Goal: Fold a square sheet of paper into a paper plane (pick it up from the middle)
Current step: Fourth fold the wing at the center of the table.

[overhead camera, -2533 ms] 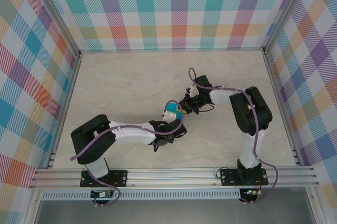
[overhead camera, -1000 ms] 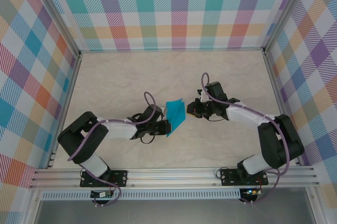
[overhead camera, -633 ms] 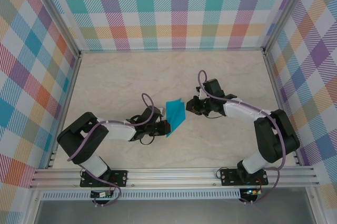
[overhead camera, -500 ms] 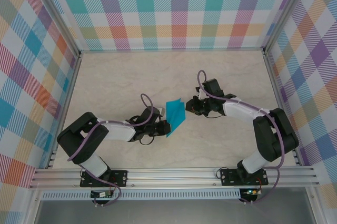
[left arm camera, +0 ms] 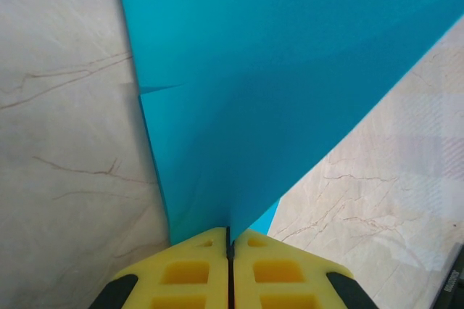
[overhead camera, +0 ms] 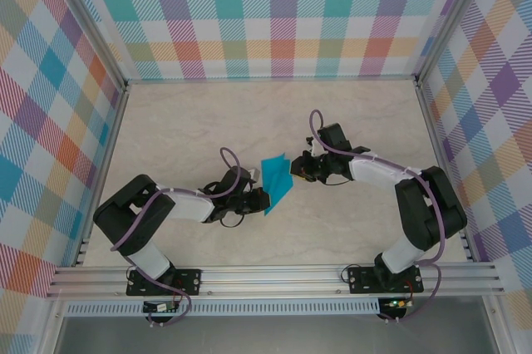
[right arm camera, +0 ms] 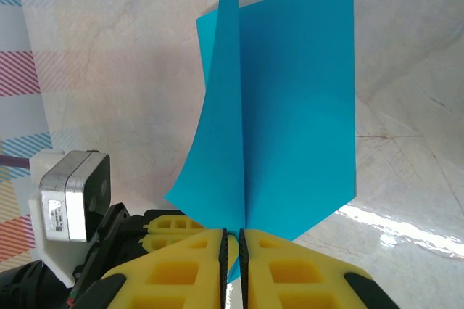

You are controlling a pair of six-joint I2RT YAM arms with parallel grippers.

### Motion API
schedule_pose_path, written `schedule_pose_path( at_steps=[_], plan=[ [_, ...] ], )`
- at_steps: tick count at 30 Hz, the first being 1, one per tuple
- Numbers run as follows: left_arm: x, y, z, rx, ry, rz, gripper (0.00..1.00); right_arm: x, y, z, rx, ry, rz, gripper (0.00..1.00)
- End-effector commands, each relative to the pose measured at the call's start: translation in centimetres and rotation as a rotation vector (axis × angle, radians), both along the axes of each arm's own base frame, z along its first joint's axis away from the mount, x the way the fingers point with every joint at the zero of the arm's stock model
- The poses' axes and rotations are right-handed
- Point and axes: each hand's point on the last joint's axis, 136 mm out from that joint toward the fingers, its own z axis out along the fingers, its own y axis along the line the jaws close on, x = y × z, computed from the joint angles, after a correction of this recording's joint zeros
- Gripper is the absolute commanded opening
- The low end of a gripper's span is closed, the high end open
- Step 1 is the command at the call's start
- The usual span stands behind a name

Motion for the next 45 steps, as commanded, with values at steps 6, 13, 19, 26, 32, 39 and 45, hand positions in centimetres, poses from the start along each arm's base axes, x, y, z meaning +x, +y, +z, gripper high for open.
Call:
schedule_pose_path(
  at_steps=[6,13,19,26,32,39,45],
  plan=[
    [-0.9,1.8,-1.7,0.004,0.066,0.024,0.07,-0.7,1.7,0.4,0.075,0.022,0.055,0.14],
    [-0.8,2.3,-1.5,-0.029,0.101,0.033,0.06,-1.2,4.1,0.5,0.111,0.024,0.121,0.13],
    [-1.0,2.7,-1.6,-0.063,0.154,0.027,0.06,-1.2,5.7,-0.2,0.136,0.048,0.134,0.12],
    [-0.8,2.5,-1.5,-0.079,0.193,0.019,0.05,-0.5,7.1,0.3,0.202,0.061,0.142,0.12],
    [-0.4,2.0,-1.8,-0.085,0.238,0.010,0.05,0.1,7.4,-0.3,0.209,0.086,0.104,0.12],
    [-0.2,2.2,-1.9,-0.132,0.286,0.035,0.05,0.8,6.9,-2.2,0.138,0.108,0.066,0.12],
    [0.0,2.1,-1.3,-0.148,0.311,0.028,0.06,1.3,6.3,-3.2,0.074,0.123,0.038,0.12]
  ],
)
